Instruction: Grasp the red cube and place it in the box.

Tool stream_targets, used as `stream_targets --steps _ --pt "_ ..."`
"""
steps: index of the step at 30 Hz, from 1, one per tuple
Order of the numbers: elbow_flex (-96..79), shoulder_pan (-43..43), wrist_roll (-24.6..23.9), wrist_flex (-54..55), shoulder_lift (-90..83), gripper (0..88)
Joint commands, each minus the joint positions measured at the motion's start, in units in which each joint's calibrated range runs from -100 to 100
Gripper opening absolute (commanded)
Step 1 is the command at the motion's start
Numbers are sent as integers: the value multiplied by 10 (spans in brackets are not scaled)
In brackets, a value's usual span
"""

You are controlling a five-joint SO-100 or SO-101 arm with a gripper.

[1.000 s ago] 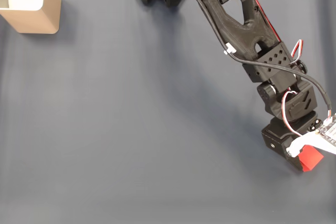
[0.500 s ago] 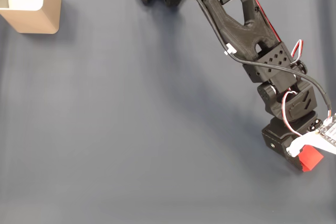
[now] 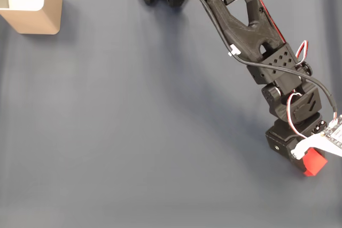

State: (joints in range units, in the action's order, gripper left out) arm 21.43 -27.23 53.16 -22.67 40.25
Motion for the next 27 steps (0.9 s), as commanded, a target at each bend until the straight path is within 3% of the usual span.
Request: stream_targets --steps 1,7,17,27 --pt "6 2 8 -10 -9 98" --pt "9 1 15 -27 -10 44" --pt "9 1 14 -49 -32 26" --pt "-50 17 -12 -131 -165 5"
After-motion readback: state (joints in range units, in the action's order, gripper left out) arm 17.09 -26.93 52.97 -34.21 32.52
